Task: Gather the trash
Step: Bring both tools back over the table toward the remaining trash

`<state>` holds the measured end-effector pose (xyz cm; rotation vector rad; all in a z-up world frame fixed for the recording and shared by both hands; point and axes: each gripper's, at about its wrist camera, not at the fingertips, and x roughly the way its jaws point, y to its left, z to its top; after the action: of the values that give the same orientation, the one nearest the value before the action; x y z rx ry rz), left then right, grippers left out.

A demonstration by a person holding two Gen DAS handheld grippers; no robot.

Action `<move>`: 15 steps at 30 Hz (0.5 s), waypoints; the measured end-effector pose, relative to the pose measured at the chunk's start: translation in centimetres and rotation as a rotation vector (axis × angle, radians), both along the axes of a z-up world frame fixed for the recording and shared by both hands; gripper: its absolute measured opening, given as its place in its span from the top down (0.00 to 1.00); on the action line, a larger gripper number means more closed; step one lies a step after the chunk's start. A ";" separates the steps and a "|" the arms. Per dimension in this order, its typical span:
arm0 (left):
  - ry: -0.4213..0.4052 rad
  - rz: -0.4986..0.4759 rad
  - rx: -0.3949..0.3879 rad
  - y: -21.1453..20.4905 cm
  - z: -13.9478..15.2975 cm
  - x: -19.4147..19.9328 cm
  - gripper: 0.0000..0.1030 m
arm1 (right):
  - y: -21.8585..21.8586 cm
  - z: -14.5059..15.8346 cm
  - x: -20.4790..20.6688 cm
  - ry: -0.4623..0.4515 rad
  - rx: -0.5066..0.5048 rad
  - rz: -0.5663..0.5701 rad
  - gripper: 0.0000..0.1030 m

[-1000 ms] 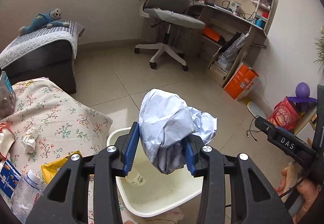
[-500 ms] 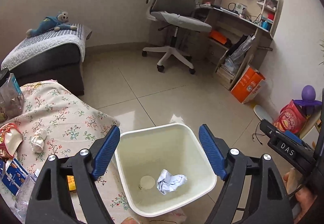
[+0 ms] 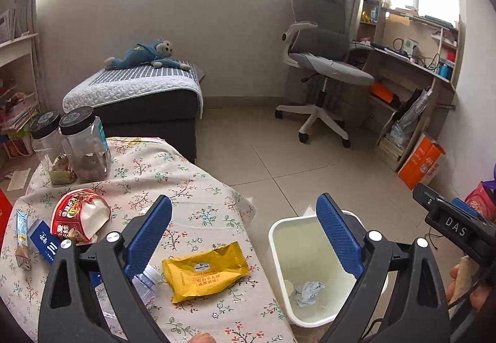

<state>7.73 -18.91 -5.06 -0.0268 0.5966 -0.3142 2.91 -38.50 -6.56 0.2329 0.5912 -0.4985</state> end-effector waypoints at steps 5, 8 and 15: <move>0.000 0.043 -0.007 2.9 0.5 0.2 0.11 | 3.1 0.0 1.4 0.008 -0.011 0.063 0.07; -0.006 0.082 0.004 4.5 0.6 0.5 0.11 | 4.9 0.2 2.1 0.006 -0.021 0.103 0.07; 0.046 0.168 -0.007 9.0 0.0 1.4 0.11 | 8.9 0.1 3.6 0.015 -0.029 0.193 0.07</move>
<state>9.09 -9.94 -5.09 -0.0908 0.6349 -0.1528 6.55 -29.57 -6.44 0.1425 0.6141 -0.3227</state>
